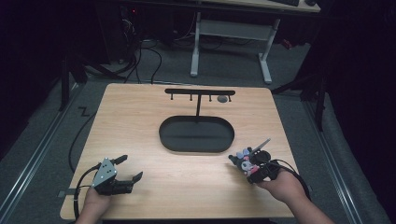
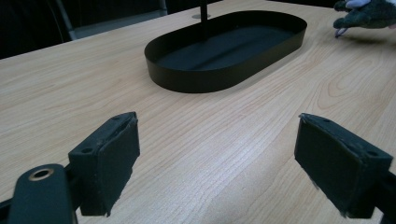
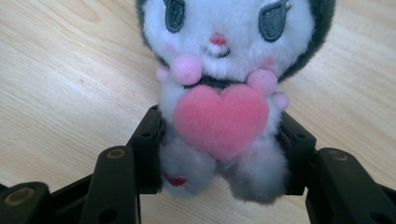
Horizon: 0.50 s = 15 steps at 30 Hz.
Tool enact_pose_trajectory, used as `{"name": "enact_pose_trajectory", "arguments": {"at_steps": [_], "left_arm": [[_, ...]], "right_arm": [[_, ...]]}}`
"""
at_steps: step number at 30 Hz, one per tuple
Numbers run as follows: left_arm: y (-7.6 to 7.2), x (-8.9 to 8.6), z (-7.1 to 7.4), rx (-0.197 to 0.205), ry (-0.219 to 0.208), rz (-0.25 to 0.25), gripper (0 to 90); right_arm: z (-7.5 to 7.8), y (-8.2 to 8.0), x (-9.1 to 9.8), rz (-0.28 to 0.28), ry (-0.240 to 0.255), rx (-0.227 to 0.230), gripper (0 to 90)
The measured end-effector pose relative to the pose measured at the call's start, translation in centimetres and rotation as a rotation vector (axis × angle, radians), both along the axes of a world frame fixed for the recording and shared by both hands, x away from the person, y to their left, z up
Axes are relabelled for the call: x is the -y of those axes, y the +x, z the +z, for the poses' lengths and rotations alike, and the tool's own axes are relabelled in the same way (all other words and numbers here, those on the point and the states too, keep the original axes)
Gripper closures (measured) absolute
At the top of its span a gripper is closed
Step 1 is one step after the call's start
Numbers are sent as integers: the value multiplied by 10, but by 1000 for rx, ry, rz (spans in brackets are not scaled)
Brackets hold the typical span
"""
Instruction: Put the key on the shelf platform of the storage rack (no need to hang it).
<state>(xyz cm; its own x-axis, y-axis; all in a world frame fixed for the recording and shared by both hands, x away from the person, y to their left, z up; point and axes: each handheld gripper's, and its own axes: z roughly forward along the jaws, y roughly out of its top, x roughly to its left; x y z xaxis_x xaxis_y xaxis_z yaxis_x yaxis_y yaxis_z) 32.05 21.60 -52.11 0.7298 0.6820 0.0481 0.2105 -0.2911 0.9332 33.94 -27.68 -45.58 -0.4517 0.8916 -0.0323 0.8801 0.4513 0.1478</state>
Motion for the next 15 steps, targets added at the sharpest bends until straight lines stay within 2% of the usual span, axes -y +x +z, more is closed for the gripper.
{"name": "enact_pose_trajectory", "arguments": {"at_steps": [8, 15], "left_arm": [[0, -1, 0, -2, -1, 0, 146], [0, -1, 0, -1, 0, 0, 146]], "right_arm": [[17, 9, -6, 11, 23, 35, 467], [26, 17, -14, 24, 36, 48, 467]]}}
